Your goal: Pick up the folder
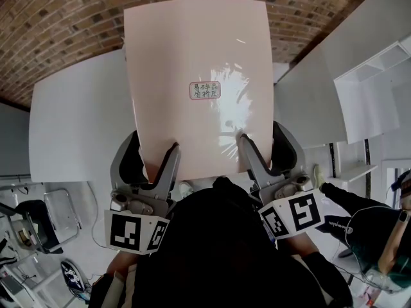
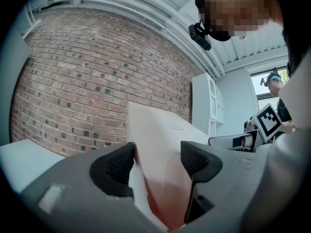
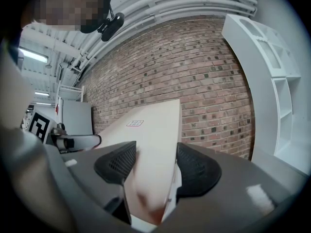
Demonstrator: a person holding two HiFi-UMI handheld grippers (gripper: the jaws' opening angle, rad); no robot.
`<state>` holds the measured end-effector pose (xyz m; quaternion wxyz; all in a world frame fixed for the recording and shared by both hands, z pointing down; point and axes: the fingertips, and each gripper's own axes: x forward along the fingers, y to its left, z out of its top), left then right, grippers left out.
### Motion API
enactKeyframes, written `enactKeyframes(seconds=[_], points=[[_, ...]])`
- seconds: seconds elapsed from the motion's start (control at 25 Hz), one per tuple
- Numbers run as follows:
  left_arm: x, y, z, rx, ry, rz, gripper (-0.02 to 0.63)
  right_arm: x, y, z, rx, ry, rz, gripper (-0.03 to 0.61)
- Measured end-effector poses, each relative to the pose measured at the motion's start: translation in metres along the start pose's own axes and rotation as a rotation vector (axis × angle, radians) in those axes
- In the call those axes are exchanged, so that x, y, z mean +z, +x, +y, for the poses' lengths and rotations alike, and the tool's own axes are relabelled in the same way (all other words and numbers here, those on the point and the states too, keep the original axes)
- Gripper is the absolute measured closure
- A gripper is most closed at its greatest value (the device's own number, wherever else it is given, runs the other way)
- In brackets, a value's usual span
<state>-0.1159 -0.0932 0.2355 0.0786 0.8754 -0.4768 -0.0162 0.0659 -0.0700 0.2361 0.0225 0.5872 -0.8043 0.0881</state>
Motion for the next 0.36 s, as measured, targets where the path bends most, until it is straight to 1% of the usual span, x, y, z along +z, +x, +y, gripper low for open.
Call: enactKeyframes(seconds=[0.36], points=[[-0.002, -0.0001, -0.0025, 0.001, 0.0, 0.004, 0.311, -0.0019, -0.0021, -0.0022, -0.002, 0.003, 0.001, 0.314]])
